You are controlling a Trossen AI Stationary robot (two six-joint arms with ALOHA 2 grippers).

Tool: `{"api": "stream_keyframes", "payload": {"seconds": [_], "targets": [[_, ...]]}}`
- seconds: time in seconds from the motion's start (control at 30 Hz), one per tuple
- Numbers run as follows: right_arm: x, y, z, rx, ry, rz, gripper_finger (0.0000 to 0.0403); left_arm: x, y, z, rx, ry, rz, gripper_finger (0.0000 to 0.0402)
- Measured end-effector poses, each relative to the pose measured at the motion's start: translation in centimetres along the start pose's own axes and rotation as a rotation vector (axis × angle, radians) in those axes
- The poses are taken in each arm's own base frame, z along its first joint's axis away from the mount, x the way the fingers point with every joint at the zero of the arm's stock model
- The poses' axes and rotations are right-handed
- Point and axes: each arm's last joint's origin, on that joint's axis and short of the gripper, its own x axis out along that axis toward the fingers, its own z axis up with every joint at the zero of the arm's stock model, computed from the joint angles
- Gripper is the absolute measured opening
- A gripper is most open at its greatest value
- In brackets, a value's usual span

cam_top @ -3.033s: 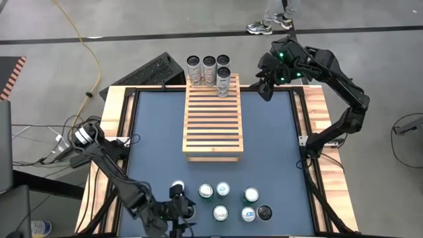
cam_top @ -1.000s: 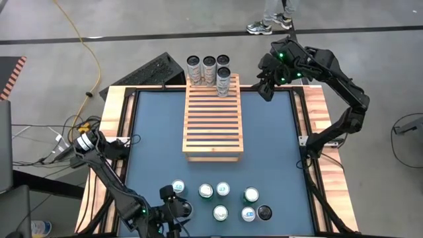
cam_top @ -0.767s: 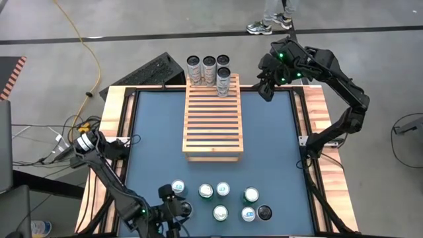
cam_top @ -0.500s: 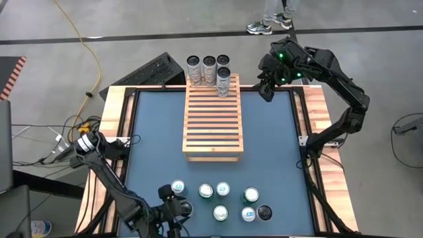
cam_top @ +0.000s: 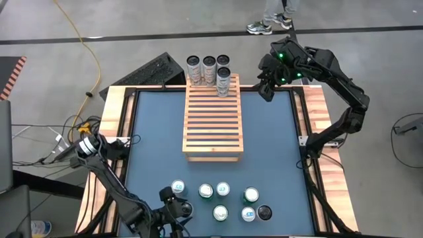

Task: Place canned beverage on shelf
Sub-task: Put the white blue soda can on the shelf aligned with the other white blue soda can

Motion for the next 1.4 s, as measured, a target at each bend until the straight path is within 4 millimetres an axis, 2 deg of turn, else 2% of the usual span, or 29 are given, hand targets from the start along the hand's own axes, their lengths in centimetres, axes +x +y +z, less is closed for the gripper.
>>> {"api": "stream_keyframes", "payload": {"seconds": [0.23,0.43,0.6,0.73,0.93,1.13,1.4], "targets": [[0.0,0.0,0.0,-0.001,0.000,0.000,0.0221,0.2,-0.1,0.0,-0.031,0.000,-0.009,0.0251],[0.0,0.0,0.0,-0.004,0.000,0.000,0.0221,-0.4,-0.1,0.8,-0.087,0.028,-0.044,0.0249],[0.0,0.0,0.0,-0.023,0.000,0.000,0.0221,-2.9,0.7,3.5,-0.074,-0.017,-0.102,0.0248],[0.0,0.0,0.0,-0.026,0.000,0.000,0.0221,-4.8,2.0,5.9,-0.058,-0.063,-0.130,0.0248],[0.0,0.0,0.0,-0.045,0.000,0.000,0.0221,-7.7,5.5,10.7,0.005,-0.134,-0.185,0.0248],[0.0,0.0,0.0,-0.103,0.000,0.000,0.0221,-9.5,10.5,15.0,0.103,-0.180,-0.216,0.0248],[0.0,-0.4,0.0,-0.173,0.001,-0.010,0.0221,-10.0,16.8,18.5,0.172,-0.171,-0.260,0.0248]]}}
